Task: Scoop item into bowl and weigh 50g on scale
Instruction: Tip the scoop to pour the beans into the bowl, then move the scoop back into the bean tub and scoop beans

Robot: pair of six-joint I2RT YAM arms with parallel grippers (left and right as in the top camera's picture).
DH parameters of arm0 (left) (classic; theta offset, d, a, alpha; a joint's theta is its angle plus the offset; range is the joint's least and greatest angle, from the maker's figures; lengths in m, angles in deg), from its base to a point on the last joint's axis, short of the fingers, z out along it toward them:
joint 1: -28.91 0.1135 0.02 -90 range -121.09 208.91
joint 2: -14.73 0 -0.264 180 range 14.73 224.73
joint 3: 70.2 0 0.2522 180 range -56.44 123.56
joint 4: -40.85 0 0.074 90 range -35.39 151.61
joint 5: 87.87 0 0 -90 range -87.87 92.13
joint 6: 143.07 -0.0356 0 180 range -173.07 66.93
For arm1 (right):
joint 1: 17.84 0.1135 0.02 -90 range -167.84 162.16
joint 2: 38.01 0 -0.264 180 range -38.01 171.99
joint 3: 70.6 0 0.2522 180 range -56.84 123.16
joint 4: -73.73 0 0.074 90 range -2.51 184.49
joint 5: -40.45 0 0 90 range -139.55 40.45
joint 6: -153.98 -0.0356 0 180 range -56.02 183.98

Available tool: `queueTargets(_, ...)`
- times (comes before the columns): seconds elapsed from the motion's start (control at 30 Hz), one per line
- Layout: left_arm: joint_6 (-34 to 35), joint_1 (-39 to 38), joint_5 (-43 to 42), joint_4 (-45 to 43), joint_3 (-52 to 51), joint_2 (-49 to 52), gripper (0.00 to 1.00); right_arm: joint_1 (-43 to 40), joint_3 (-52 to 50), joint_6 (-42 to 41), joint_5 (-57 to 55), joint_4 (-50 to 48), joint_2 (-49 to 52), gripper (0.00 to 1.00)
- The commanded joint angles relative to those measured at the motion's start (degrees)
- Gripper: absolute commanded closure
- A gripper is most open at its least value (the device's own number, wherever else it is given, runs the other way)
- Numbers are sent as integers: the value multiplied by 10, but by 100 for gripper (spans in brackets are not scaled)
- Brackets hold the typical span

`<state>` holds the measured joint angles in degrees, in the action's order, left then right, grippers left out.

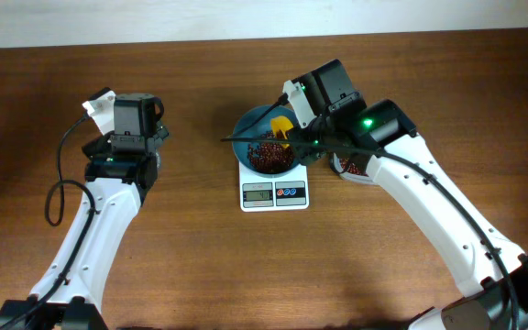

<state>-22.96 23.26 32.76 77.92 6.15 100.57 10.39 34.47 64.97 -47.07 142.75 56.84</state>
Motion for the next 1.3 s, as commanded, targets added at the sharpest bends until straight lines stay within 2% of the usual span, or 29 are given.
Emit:
queueTargets(0.0,7,2,2,-1,7,7,1,2,17,-15,10,0,0,96)
queueTargets(0.47,7,2,2,-1,7,7,1,2,17,-18,7,2,-1,96)
queueTargets(0.6,7,2,2,-1,7,7,1,3,16,49,-47,-13,15,96)
queueTargets(0.7,7,2,2,-1,7,7,1,19,26,54,-58,-4,16,96)
queueTargets(0.77,7,2,2,-1,7,7,1,40,36,60,-137,-11,12,96)
queueTargets(0.83,7,2,2,-1,7,7,1,42,33,67,-170,-11,21,96)
queueTargets(1.03,7,2,2,-1,7,7,1,50,41,67,-152,-12,21,96)
queueTargets(1.13,7,2,2,-1,7,7,1,44,56,27,-151,-6,12,96)
queueTargets(1.27,7,2,2,-1,7,7,1,8,131,-13,-151,68,-21,96)
